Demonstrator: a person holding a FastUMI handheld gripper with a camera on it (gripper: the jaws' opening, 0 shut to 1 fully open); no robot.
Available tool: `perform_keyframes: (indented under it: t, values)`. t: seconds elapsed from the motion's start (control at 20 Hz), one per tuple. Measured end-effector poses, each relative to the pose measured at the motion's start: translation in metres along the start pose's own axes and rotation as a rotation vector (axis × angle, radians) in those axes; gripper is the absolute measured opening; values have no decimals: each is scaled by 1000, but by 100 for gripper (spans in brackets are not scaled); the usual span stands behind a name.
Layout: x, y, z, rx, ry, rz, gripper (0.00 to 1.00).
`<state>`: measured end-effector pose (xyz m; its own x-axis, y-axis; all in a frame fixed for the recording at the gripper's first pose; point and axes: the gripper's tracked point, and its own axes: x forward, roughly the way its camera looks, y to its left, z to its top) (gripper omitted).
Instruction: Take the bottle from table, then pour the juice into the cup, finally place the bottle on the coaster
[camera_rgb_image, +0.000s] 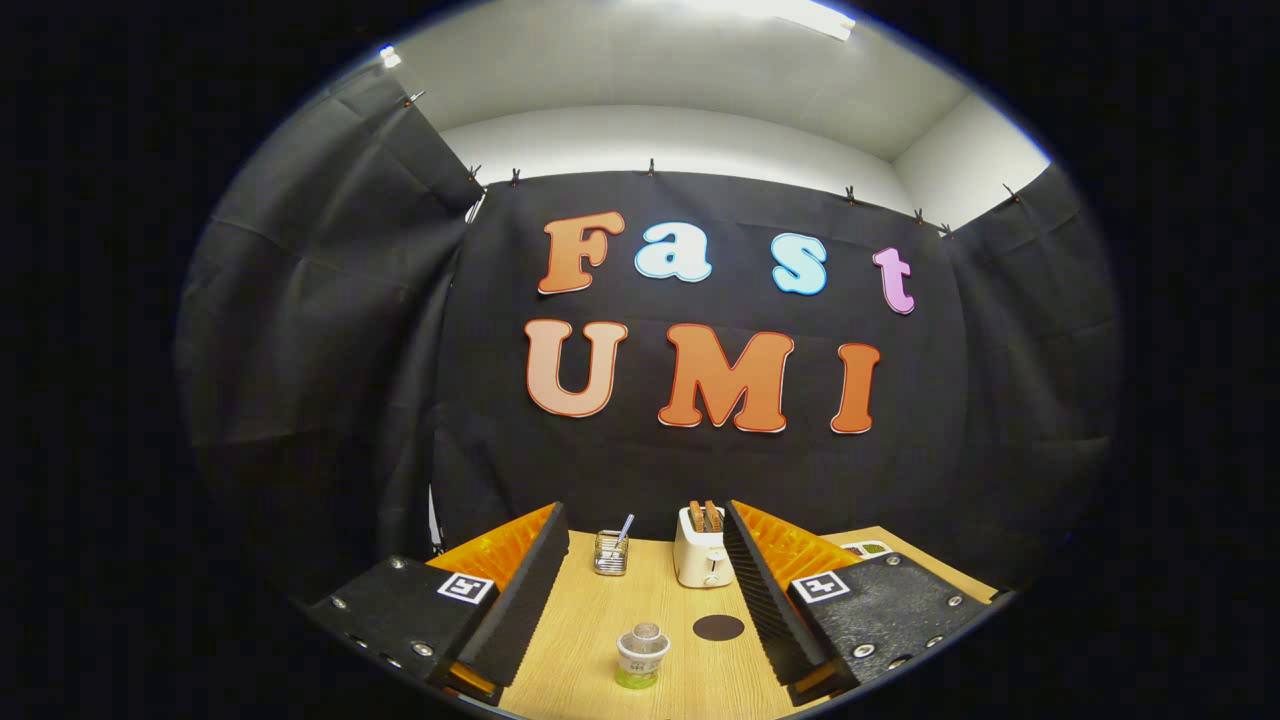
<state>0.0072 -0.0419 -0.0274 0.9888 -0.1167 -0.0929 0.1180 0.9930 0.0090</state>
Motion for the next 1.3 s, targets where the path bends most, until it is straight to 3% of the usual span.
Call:
perform_keyframes:
  t: [0.4,0.7,1.05,1.3]
  values:
    - [7,-2,-41,-30,32,-48,93]
    - [11,0,-97,-60,35,-76,93]
    - [19,3,-162,1,59,-84,93]
    - [34,1,-224,20,145,-92,93]
